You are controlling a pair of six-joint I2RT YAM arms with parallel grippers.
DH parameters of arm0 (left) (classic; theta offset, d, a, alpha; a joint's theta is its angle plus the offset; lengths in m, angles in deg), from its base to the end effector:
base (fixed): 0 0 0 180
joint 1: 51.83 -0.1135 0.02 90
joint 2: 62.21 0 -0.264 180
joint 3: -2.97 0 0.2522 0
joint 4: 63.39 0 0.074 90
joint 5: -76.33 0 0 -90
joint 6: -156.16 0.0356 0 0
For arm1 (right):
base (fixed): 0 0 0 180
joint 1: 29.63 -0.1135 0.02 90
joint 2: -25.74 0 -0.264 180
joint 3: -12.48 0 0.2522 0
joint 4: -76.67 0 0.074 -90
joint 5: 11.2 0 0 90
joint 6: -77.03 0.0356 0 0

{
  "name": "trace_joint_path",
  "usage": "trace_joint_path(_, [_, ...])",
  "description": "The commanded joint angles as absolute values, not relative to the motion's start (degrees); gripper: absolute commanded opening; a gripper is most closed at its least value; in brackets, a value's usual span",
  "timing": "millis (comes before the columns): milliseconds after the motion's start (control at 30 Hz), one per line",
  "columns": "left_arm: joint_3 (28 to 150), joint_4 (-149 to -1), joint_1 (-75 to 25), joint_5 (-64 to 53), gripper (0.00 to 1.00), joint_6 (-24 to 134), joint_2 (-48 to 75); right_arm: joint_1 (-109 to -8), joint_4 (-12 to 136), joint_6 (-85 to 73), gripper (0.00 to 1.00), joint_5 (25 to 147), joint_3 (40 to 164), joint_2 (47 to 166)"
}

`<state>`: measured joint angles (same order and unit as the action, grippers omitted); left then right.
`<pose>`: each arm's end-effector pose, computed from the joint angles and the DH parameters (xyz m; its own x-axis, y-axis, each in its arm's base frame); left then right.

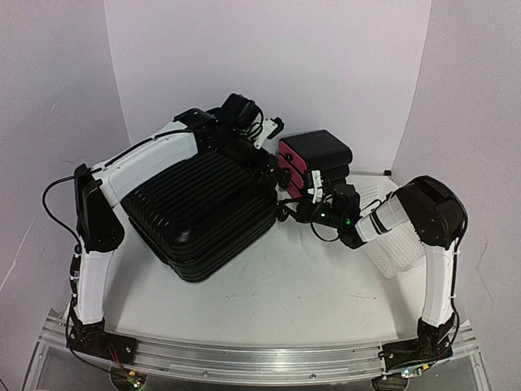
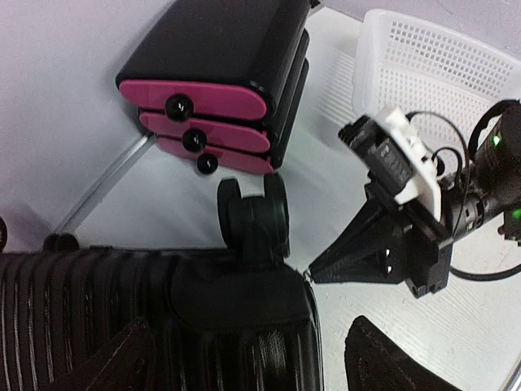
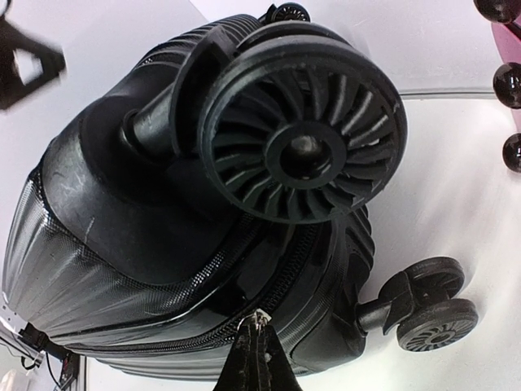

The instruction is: Open, take out, and arrange the luggage

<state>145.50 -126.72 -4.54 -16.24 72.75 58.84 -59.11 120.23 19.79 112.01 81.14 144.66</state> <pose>0.3216 -0.3461 0.3589 -0.3679 0.5676 -0.7365 0.7586 0.6412 0.1152 0.3490 0.2197 0.1385 -0.5645 0.2010 -0.8006 -0.6895 0.4184 0.5912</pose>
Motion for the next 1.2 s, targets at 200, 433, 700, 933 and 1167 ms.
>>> trace_joint_path(200, [155.4, -127.0, -4.6, -13.1, 0.76, 80.4, 68.1, -60.2, 126.8, 22.6, 0.0, 101.5, 82.6, 145.2])
trace_joint_path(433, [145.7, -127.0, -4.6, -18.0, 0.7, 80.0, 65.4, -60.1, 125.2, 22.6, 0.0, 95.1, 86.1, 148.5])
trace_joint_path(700, [140.2, -126.9, -4.7, -17.4, 0.67, 78.6, 62.4, -57.6, 112.9, 2.3, 0.0, 102.2, 95.4, 150.9])
trace_joint_path(933, [140.5, -126.9, -4.6, -15.7, 0.67, 76.8, 61.4, -55.7, 112.9, 9.3, 0.02, 107.4, 103.9, 157.3])
trace_joint_path(1167, [142.7, -127.1, -5.5, -14.4, 0.82, 74.2, 56.3, -55.8, 110.3, 13.9, 0.36, 106.3, 93.9, 146.4])
